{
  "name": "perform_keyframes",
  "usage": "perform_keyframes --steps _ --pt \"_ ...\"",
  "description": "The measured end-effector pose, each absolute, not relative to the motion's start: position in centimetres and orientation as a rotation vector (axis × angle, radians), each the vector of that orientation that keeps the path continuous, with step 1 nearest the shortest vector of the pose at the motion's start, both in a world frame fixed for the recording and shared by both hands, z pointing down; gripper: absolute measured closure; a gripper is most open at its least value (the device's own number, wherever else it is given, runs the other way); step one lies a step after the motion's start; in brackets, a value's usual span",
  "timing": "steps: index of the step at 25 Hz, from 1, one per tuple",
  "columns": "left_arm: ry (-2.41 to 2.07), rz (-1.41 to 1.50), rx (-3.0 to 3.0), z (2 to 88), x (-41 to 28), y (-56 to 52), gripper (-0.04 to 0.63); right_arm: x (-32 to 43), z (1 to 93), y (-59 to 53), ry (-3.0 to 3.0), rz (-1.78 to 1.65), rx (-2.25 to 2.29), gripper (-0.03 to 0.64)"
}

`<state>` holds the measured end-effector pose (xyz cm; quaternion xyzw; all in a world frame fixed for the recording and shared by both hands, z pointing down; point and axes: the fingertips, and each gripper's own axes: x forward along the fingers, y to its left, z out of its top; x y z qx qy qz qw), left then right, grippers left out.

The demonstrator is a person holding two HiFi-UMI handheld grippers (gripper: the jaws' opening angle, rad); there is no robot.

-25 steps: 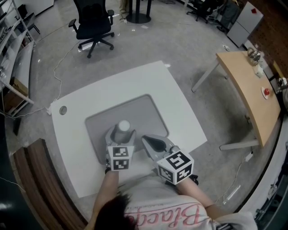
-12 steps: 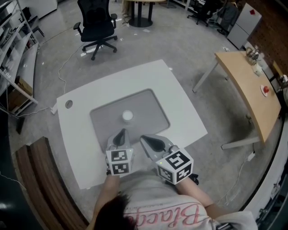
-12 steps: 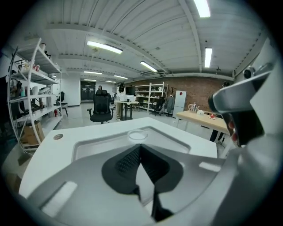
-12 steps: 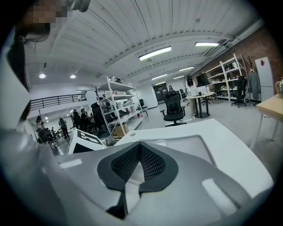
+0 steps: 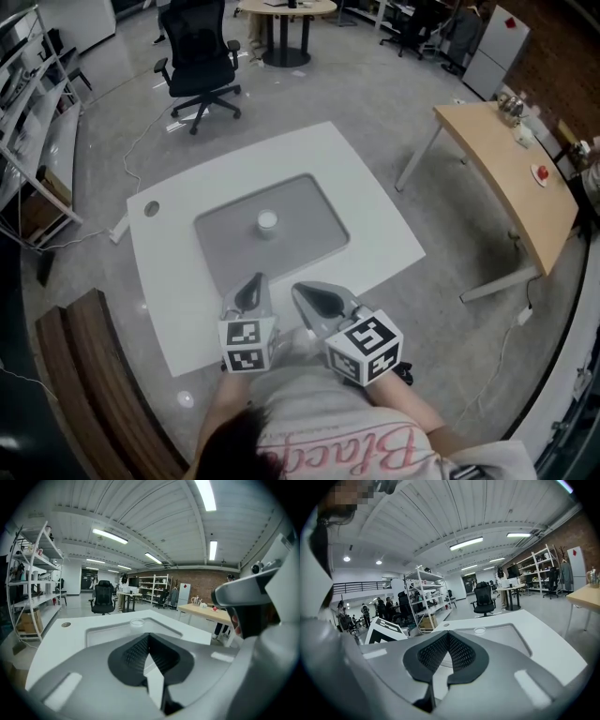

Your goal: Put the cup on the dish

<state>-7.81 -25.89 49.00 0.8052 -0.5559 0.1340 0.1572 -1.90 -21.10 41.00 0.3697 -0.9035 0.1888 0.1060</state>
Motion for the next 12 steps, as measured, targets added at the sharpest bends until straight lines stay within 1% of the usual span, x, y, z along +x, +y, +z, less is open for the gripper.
perform_keyframes --steps 12 --pt "-1.6 0.296 2.369 45.8 -9.1 -20.5 0.595 -3.2 40.3 -16.3 -2.682 0.499 1.124 0.615"
